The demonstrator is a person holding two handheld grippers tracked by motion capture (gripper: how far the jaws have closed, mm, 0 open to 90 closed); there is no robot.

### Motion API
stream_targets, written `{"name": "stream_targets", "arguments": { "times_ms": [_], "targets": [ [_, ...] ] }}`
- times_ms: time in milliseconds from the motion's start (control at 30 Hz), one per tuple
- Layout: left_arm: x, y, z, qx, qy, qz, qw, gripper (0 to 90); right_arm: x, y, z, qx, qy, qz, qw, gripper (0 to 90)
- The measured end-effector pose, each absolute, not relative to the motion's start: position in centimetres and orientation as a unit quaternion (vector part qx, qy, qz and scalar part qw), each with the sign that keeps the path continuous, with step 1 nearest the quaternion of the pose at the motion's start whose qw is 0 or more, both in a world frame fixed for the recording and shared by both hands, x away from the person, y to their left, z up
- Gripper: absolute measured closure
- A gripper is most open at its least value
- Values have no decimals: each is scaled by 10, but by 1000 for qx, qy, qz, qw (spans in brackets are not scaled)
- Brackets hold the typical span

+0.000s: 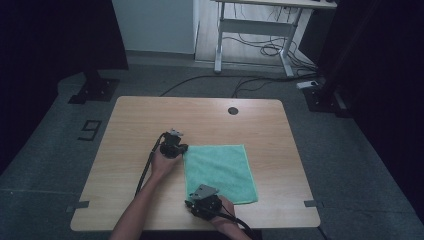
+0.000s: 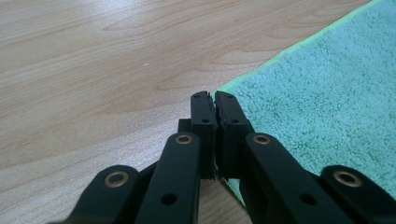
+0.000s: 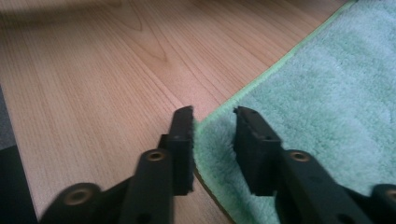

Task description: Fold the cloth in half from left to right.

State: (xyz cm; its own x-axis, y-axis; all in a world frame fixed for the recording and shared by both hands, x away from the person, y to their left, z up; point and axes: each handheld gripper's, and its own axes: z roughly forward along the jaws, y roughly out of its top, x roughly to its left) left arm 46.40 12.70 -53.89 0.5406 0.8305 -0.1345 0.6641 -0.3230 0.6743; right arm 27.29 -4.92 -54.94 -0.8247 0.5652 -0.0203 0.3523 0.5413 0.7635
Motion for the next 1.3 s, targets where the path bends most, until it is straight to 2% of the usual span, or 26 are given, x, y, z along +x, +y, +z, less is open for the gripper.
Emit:
{"name": "stream_targets", "arguments": {
  "times_ms": [167,267,500,1300],
  "targets": [
    [464,128,-538,804,465,118,351,875,277,-49,-548,274,867,395,134,840],
    [464,128,-537,803,465,118,353,877,279,-51,-549,283,863,401,123,858],
    [462,129,-523,802,459,124,362,878,277,-49,-545,286,851,427,110,864],
    [457,136,-469,801,442,138,379,880,276,-25,-514,283,820,481,125,864]
  ]
}}
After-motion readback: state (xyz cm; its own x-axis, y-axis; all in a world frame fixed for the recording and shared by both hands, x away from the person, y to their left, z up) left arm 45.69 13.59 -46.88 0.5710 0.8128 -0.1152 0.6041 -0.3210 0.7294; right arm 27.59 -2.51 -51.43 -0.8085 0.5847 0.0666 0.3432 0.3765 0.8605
